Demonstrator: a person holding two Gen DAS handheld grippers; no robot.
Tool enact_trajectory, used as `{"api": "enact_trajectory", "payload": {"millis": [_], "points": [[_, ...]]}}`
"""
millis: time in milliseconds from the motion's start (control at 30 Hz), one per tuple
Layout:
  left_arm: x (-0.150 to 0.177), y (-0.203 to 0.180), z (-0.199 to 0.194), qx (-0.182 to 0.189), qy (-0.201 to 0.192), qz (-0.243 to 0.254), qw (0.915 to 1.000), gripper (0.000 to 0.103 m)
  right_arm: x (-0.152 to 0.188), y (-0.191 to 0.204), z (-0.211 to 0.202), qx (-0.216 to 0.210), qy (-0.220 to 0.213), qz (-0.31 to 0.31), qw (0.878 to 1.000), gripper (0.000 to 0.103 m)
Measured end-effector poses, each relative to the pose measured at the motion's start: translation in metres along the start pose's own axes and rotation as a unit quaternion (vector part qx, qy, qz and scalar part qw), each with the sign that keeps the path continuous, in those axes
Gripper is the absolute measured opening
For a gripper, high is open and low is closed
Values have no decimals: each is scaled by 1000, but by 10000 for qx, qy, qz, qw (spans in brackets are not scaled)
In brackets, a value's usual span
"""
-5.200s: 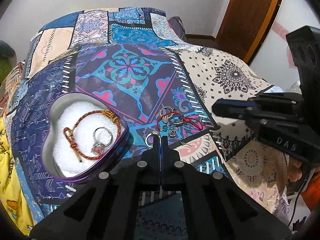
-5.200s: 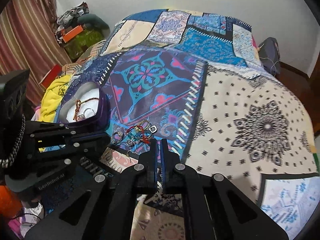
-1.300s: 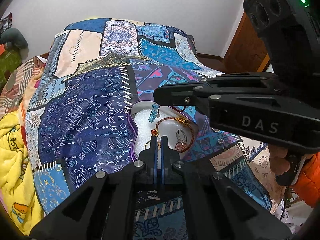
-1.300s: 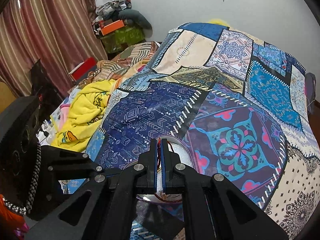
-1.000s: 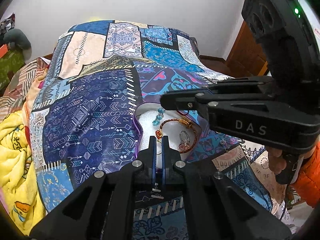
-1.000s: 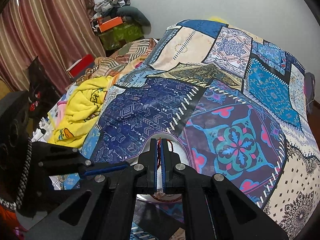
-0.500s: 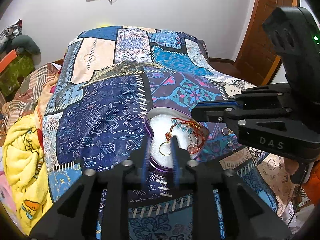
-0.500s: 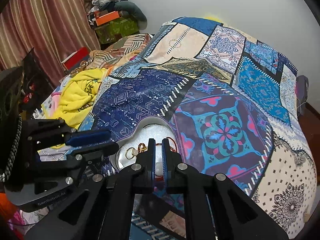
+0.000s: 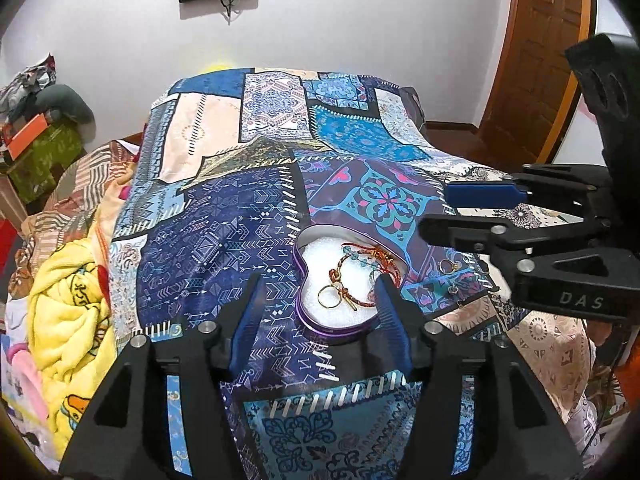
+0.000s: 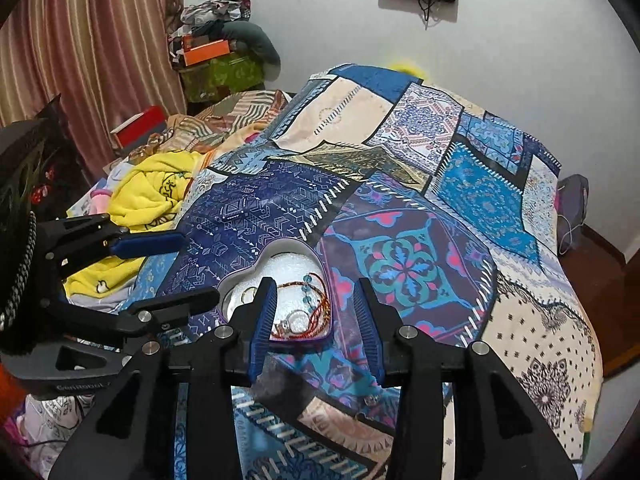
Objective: Organize jewelry
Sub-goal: 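Lift both grippers away from the heart box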
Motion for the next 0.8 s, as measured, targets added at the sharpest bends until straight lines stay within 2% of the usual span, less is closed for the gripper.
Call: {"api": "enact_trajectory", "payload": {"millis": [300, 567, 800], "points": [[-2, -19, -10, -25, 13, 94, 10000, 60, 9, -16, -28, 131, -147, 182, 9996, 36], [-6, -55, 1, 191, 78, 202, 9996, 60, 24, -51, -58, 461, -257, 430, 9977, 36], [3, -87, 23, 446, 300, 305, 9981, 60, 48, -85, -75, 753, -161, 690, 9946, 37]]}}
Point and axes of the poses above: each gripper's, at about its wrist camera, not at the fingertips, and z roughly the way its jaws point, y to its left, x to its underside, the point moved 8 cm from there along z, roughly the way its jaws point, and after that the axes turned 10 degrees about -y, right-handed, at the moved point
